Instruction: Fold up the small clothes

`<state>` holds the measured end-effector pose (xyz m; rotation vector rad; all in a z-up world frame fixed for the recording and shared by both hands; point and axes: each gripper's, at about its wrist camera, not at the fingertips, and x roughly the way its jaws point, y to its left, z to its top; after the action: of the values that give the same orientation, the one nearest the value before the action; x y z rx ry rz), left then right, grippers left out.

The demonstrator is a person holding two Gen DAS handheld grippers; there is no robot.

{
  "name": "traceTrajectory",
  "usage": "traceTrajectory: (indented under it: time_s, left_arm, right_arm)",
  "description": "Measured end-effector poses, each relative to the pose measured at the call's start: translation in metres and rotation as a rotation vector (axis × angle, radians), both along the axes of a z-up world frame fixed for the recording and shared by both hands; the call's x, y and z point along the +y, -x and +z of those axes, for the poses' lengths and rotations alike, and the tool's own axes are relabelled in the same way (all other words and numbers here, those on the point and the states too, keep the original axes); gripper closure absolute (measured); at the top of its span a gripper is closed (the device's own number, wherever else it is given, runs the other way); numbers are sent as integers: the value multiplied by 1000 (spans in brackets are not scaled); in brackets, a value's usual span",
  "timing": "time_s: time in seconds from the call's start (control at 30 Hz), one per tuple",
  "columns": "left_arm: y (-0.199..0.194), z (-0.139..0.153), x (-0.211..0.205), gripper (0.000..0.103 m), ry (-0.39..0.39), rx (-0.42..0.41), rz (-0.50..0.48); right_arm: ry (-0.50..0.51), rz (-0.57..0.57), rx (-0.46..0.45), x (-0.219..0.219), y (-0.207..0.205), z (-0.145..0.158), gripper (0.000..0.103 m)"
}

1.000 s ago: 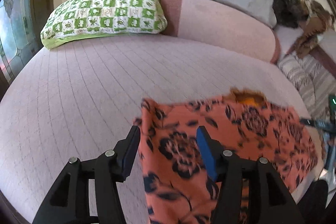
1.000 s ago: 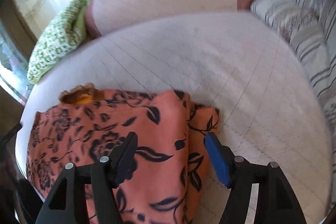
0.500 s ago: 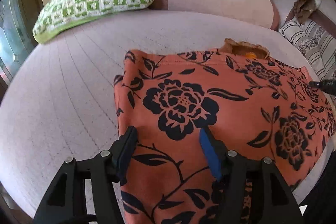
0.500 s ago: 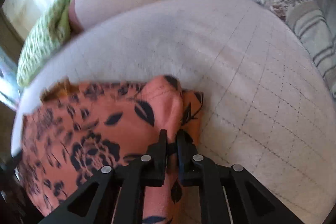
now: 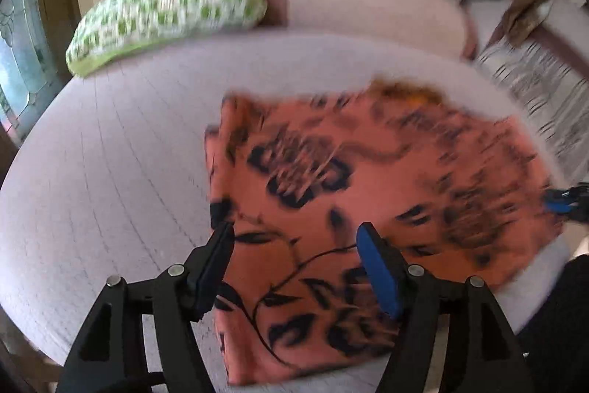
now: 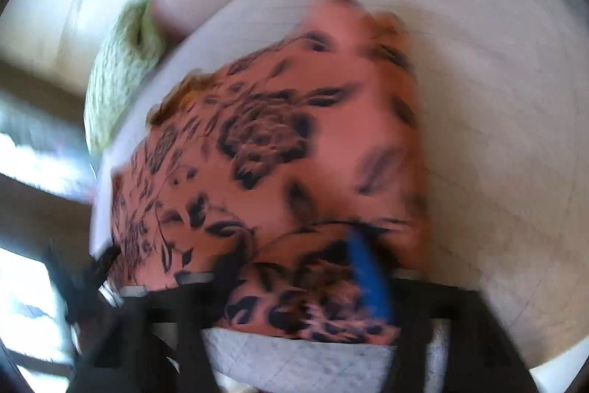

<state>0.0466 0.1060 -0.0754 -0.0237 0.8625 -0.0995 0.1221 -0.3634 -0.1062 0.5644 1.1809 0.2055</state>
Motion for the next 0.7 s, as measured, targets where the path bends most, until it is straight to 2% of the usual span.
traceTrajectory:
  time_s: [0.03,0.07,0.1,0.13,0.17,0.2,0.23,0.27,0.3,0.33,0.37,0.43,0.5,0.53,0.57,0.6,0.63,0.67,0.7]
  left_arm:
    - [8,8,0,32,-2,-36,3]
    - [15,14,2,30,-6,-66,19]
    - [20,11,5,26,-1,-58,44]
    - [19,2,7,26,0,-23,55]
    - [14,-21,10,26,-14,85,84]
    - [8,-44,16,26,-31,192,121]
    - [9,-52,18,25,-8,212,135]
    - [16,-46,20,25,12,165,148]
    - [19,-37,19,25,16,170,152]
    - [22,-31,18,25,31,160,144]
    - [28,-21,18,25,40,128,133]
    - [42,-4,20,25,15,55,145]
    - [52,-1,24,25,49,21,162]
    - [51,-11,24,25,53,57,162]
    - [41,-20,27,25,33,113,164]
    - [35,-41,26,27,-3,232,173]
    - [34,-44,29,27,2,235,178]
    - [40,-34,29,28,11,196,187]
    - [41,-25,27,28,15,176,182]
  right_arm:
    - [-36,-31,-7,-7,6,7,59]
    - [-26,-43,1,-9,10,17,56]
    - [0,-54,-12,-9,14,26,48]
    - [29,-44,-69,-4,21,43,40]
    - [22,-24,-106,-3,24,49,35]
    - [-8,10,-144,5,27,52,26]
    - [-43,52,-167,14,29,50,20]
    - [-20,67,-140,17,28,42,19]
    - [28,73,-85,19,26,29,20]
    - [77,65,7,17,24,7,24]
    - [52,31,-39,12,30,8,24]
    - [40,13,-70,11,37,25,24]
    - [51,9,-143,12,44,42,24]
    - [39,27,-175,12,46,46,21]
    - [22,37,-165,8,45,43,19]
    - [11,36,-120,5,39,30,19]
    - [-1,19,-48,4,33,9,21]
    - [-33,-12,-58,0,32,8,21]
    - [-48,-25,-61,-7,37,23,21]
